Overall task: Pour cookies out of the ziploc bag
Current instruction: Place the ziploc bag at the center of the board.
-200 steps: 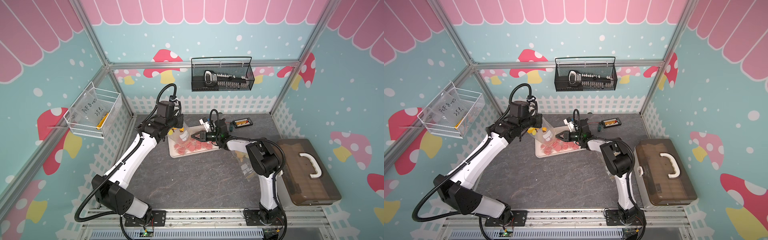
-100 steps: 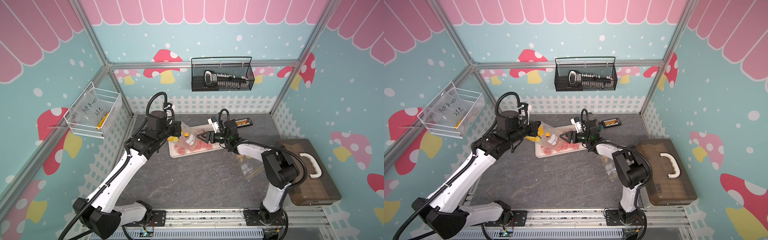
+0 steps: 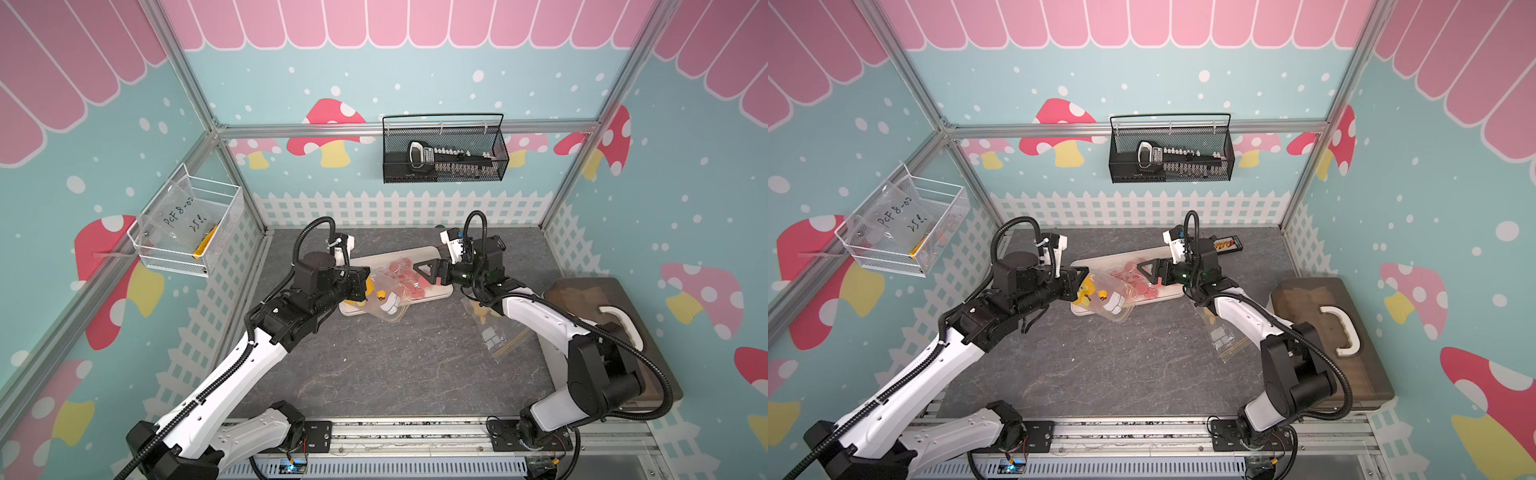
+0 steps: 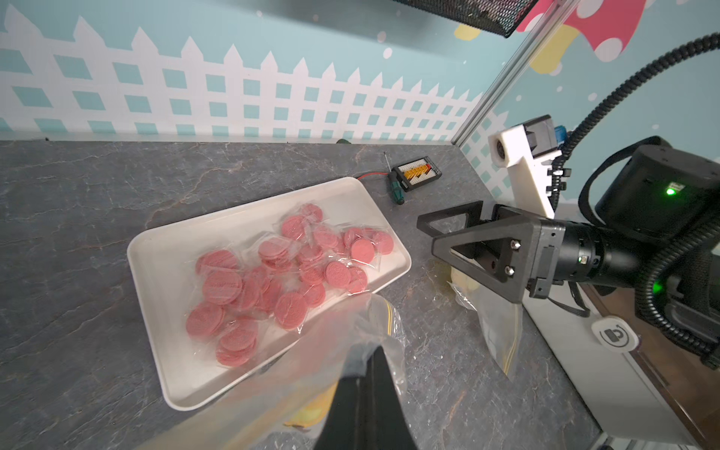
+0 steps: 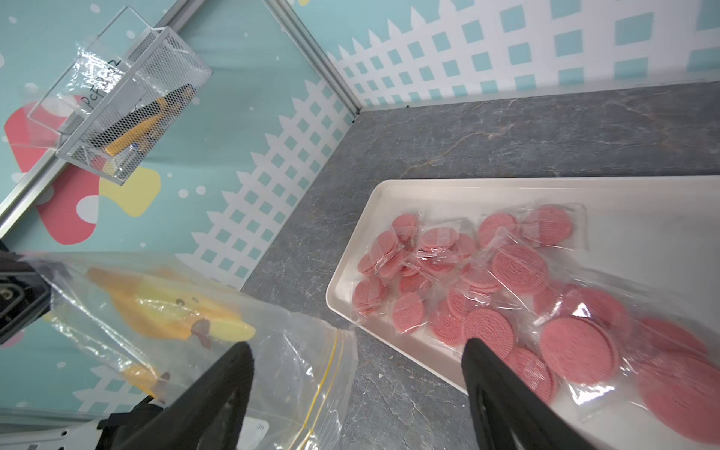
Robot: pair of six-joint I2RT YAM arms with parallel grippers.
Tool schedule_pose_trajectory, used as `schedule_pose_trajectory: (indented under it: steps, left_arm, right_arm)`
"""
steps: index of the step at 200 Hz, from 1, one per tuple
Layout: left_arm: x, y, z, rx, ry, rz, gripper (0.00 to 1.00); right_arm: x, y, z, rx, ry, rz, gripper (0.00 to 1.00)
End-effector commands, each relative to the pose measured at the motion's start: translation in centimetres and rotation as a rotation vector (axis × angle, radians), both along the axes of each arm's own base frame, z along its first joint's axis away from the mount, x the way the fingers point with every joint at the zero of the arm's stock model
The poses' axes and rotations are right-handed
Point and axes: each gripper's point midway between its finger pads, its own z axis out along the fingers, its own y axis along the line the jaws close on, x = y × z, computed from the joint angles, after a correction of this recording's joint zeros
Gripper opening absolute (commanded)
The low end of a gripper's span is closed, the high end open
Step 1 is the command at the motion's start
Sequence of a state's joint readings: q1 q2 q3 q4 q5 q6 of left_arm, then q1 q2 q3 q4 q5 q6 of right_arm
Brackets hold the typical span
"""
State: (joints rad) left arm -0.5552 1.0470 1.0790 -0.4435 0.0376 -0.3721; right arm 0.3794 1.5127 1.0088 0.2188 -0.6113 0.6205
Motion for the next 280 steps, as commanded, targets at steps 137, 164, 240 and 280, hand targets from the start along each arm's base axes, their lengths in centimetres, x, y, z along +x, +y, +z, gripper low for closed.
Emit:
schedule_pose_trajectory:
  steps: [137,164,240,280]
  left_arm:
    - [-6.4,-3.8,-3.9,-0.17,-0.096,-0.105,0.0]
    - [-7.2,-5.0,-3.8,-0.226,-0.133,-0.132,0.0]
    - [-7.0,-7.6,-2.3,-0.24,-0.232,-0.216,0.0]
    - [-7.1,-8.9,-3.0,-0.211,-0.287,-0.252,0.0]
  right_arm:
    - [-0.2,-3.2,-2.7,-0.111,0.066,-0.102,0.85]
    - [-0.4,-3.4,-2.9,-0.116,0.071,-0.105,0.85]
    - [-0.5,-4.0,-2.8,-0.118,0.079,-0.114,0.85]
    - [-0.8,-4.8,-2.3,-0.119,0.066,-0.13,0.85]
